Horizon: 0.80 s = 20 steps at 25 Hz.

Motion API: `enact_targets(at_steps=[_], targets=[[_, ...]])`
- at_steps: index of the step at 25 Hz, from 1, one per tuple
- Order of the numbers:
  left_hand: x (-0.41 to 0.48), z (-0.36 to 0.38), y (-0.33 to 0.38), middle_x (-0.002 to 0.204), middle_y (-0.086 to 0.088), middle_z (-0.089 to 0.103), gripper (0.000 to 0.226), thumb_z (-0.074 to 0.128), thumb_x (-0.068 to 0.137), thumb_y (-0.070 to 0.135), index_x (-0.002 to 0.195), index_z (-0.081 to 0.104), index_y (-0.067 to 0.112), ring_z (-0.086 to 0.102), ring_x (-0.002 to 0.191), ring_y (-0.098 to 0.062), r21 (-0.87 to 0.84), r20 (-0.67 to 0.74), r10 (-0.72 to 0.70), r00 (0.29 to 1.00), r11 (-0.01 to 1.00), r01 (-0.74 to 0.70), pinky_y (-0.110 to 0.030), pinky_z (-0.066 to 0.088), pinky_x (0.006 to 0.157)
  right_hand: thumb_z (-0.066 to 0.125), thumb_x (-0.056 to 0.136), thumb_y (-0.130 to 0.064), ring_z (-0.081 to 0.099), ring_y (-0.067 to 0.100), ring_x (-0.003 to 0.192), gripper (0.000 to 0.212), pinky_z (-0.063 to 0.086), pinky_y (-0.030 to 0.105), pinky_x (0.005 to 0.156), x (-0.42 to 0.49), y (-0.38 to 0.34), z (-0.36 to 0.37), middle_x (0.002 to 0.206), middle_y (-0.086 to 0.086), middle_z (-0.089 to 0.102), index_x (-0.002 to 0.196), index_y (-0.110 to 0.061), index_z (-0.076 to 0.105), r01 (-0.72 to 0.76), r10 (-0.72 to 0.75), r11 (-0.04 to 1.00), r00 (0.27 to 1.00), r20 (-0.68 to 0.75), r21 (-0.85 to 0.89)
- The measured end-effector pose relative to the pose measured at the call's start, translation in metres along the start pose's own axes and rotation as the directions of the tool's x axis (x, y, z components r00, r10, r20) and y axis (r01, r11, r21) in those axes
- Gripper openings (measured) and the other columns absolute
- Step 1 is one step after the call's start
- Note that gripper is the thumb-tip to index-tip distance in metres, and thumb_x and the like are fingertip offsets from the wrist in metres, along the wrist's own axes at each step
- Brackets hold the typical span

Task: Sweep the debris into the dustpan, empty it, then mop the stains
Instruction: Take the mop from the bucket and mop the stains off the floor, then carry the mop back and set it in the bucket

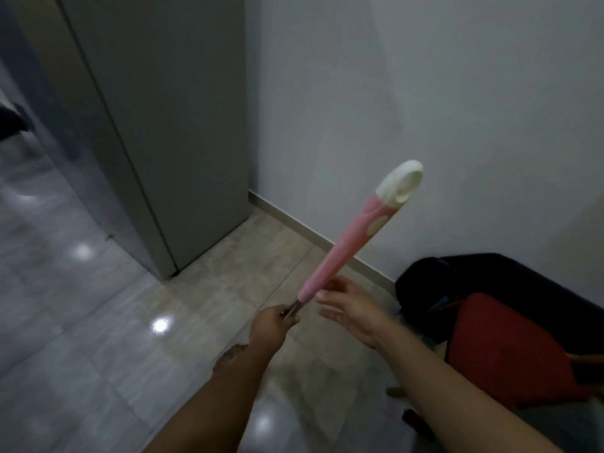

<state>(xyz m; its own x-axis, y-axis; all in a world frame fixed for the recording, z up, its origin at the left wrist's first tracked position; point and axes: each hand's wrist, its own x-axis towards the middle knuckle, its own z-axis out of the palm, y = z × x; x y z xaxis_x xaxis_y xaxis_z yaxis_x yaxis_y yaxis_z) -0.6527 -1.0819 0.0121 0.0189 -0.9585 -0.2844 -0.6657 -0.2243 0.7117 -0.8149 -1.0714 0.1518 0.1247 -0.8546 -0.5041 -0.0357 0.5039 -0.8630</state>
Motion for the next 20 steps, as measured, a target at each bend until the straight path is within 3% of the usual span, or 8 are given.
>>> enact_targets(at_steps=[2, 3, 5, 7, 14, 18, 20], targets=[[0.005, 0.003, 0.003, 0.078, 0.008, 0.067, 0.025, 0.065, 0.08, 0.048, 0.098, 0.07, 0.032, 0.061, 0.069, -0.01, -0.074, -0.022, -0.03, 0.999, 0.997, 0.028, -0.023, 0.04, 0.057, 0.076, 0.079, -0.026, 0.064, 0.002, 0.098, 0.043, 0.054, 0.023, 0.083, 0.011, -0.004, 0.013, 0.111, -0.012, 0.066, 0.119, -0.024, 0.059, 0.136, -0.157, 0.943, 0.986, -0.047, -0.302], [0.01, 0.003, 0.002, 0.077, 0.01, 0.063, 0.023, 0.065, 0.081, 0.047, 0.096, 0.067, 0.031, 0.058, 0.069, -0.01, -0.101, -0.027, -0.035, 0.999, 0.994, 0.032, -0.021, 0.038, 0.054, 0.078, 0.077, -0.03, 0.065, -0.002, 0.092, 0.045, 0.053, 0.015, 0.077, 0.019, -0.006, 0.021, 0.105, -0.014, 0.067, 0.118, -0.024, 0.06, 0.162, -0.217, 0.915, 0.97, -0.112, -0.369], [0.022, 0.0, -0.004, 0.084, 0.009, 0.06, 0.023, 0.064, 0.084, 0.044, 0.099, 0.062, 0.027, 0.055, 0.073, -0.009, -0.116, -0.028, -0.025, 0.999, 0.993, 0.021, -0.021, 0.033, 0.055, 0.077, 0.077, -0.031, 0.065, -0.008, 0.079, 0.04, 0.047, 0.004, 0.063, 0.038, -0.009, 0.036, 0.093, -0.014, 0.069, 0.113, -0.023, 0.062, 0.206, -0.313, 0.888, 0.926, -0.21, -0.412], [0.04, -0.008, -0.019, 0.098, 0.005, 0.062, 0.028, 0.062, 0.087, 0.037, 0.111, 0.06, 0.023, 0.054, 0.081, -0.009, -0.103, -0.007, -0.012, 1.0, 0.995, 0.011, -0.022, 0.036, 0.065, 0.076, 0.079, -0.032, 0.064, -0.013, 0.077, 0.033, 0.046, 0.002, 0.06, 0.061, -0.015, 0.054, 0.089, -0.015, 0.069, 0.108, -0.025, 0.062, 0.24, -0.368, 0.867, 0.899, -0.236, -0.437], [0.1, -0.052, -0.072, 0.121, -0.006, 0.063, 0.04, 0.053, 0.093, 0.036, 0.128, 0.05, 0.017, 0.06, 0.109, -0.024, 0.029, 0.189, -0.062, 0.98, 0.998, 0.058, -0.028, 0.045, 0.087, 0.075, 0.08, -0.03, 0.062, -0.015, 0.08, 0.025, 0.044, -0.001, 0.06, 0.123, -0.047, 0.111, 0.086, -0.018, 0.068, 0.098, -0.034, 0.059, 0.331, -0.433, 0.811, 0.894, -0.115, -0.483], [0.106, -0.086, -0.084, 0.117, -0.009, 0.064, 0.039, 0.05, 0.095, 0.038, 0.128, 0.049, 0.016, 0.061, 0.105, -0.025, 0.05, 0.144, -0.03, 0.989, 0.998, 0.023, -0.032, 0.049, 0.087, 0.072, 0.082, -0.033, 0.063, -0.014, 0.079, 0.018, 0.046, 0.001, 0.058, 0.137, -0.07, 0.141, 0.085, -0.017, 0.068, 0.095, -0.036, 0.059, 0.374, -0.435, 0.794, 0.9, -0.019, -0.478], [0.101, -0.106, -0.083, 0.111, -0.009, 0.066, 0.037, 0.05, 0.096, 0.038, 0.125, 0.049, 0.017, 0.063, 0.098, -0.025, 0.001, 0.099, -0.031, 0.995, 1.0, 0.031, -0.035, 0.052, 0.085, 0.07, 0.082, -0.036, 0.067, -0.002, 0.082, 0.015, 0.054, 0.012, 0.067, 0.137, -0.083, 0.156, 0.088, -0.012, 0.069, 0.093, -0.038, 0.059, 0.424, -0.455, 0.78, 0.889, 0.049, -0.46]])
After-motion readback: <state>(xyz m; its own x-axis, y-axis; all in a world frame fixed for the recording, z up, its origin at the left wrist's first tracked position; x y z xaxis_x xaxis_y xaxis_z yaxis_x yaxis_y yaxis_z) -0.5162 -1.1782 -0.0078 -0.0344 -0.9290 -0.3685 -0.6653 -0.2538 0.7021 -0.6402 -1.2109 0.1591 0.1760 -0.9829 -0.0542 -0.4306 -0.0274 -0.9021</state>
